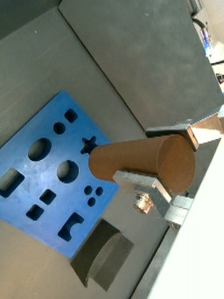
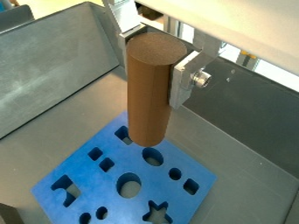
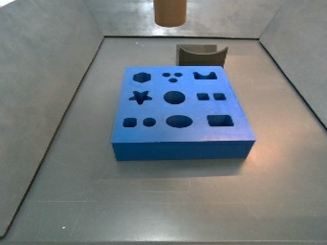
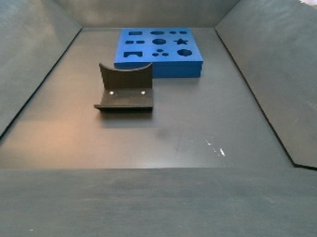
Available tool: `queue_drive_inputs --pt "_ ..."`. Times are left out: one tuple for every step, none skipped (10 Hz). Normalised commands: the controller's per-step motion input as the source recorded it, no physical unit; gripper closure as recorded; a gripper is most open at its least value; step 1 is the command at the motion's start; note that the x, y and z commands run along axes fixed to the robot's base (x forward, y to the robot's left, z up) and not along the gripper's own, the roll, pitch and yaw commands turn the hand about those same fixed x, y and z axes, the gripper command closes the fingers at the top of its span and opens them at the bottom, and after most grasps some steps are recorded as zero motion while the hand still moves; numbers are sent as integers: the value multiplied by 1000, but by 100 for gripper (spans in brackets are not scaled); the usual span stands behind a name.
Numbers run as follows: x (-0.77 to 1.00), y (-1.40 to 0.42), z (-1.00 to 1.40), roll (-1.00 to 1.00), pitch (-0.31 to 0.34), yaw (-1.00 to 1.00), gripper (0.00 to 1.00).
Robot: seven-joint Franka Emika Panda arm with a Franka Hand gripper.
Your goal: Insert the round object.
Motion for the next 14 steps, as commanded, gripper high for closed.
queue_drive_inputs --pt "-231 0 -809 -186 -84 -71 100" --pt "-149 171 -1000 -43 -14 0 100" --pt "-91 49 -940 -133 -34 0 100" --pt "-9 0 -729 -211 -76 0 100" --pt "0 0 -669 -240 -83 0 100" --pt "137 0 -669 -237 -107 0 100" --pt "451 100 -686 -197 9 -206 100" --pt "569 291 -766 -111 110 -303 100" --pt "283 514 -800 -99 161 -194 100" --pt "20 377 -506 -110 87 -111 100" --pt "0 214 -203 -27 71 -14 100" --pt "0 171 -183 -33 27 0 100" --pt "31 103 -197 -64 27 0 100" --pt "286 100 -174 -17 133 -20 100"
